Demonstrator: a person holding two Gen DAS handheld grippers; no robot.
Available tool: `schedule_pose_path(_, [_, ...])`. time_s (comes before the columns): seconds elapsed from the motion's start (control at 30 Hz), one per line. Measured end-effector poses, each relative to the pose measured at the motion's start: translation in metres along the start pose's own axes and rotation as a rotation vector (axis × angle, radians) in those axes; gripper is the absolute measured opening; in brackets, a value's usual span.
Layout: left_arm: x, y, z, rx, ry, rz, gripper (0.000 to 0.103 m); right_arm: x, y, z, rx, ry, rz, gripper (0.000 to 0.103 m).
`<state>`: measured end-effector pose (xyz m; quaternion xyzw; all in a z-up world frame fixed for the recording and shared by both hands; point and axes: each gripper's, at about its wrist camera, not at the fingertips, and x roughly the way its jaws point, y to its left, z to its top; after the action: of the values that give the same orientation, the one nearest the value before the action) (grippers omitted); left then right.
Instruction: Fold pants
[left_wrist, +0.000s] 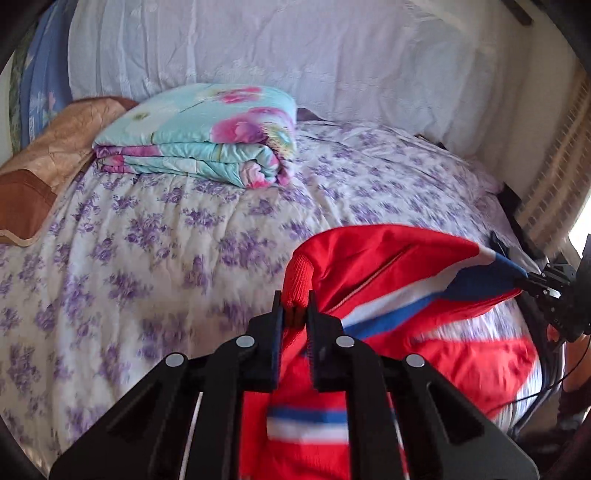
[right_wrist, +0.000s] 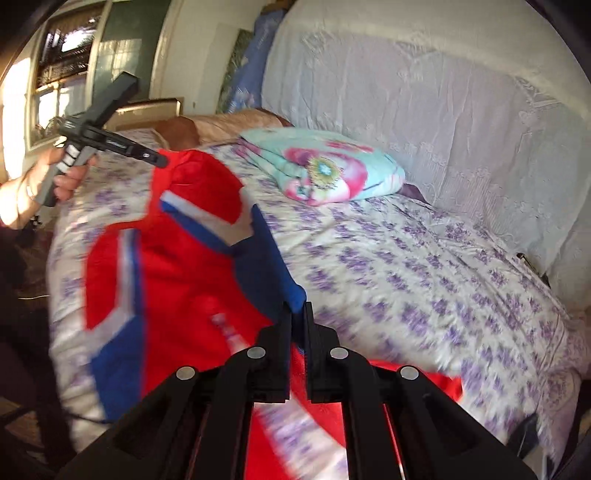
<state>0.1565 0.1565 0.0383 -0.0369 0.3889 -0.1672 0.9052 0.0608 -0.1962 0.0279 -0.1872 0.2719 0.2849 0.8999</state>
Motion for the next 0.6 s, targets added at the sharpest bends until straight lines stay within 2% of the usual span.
schedule_pose_path(0.1, [-0.020,-0.005,-0.044,0.037,0.021,0.016,0.012,-0.018,0.051,-0.042,0.026,0.019,0.066,0.006])
schedule_pose_path(0.17, [-0.016,-0.002,-0.075,0.041,0.064,0.052,0.013,-0.011,0.083,-0.072,0.048,0.060,0.109,0.006])
schedule_pose_path(0.23, [-0.007,0.011,-0.098,0.004,0.112,0.068,0.013,0.000,0.098,-0.094,0.088,0.099,0.121,0.006])
schedule_pose_path(0.3, [0.001,0.035,-0.117,-0.110,0.171,0.039,0.013,0.009,0.099,-0.108,0.163,0.104,0.123,0.006])
schedule_pose_path(0.4, [-0.001,0.054,-0.129,-0.227,0.179,-0.016,0.013,0.008,0.096,-0.115,0.231,0.077,0.129,0.006])
schedule_pose_path(0.47, [-0.004,0.056,-0.130,-0.253,0.165,-0.031,0.013,0.008,0.098,-0.115,0.235,0.071,0.131,0.006])
schedule_pose_path(0.6, [-0.010,0.060,-0.124,-0.308,0.138,-0.004,0.013,0.003,0.104,-0.117,0.236,0.056,0.130,0.006])
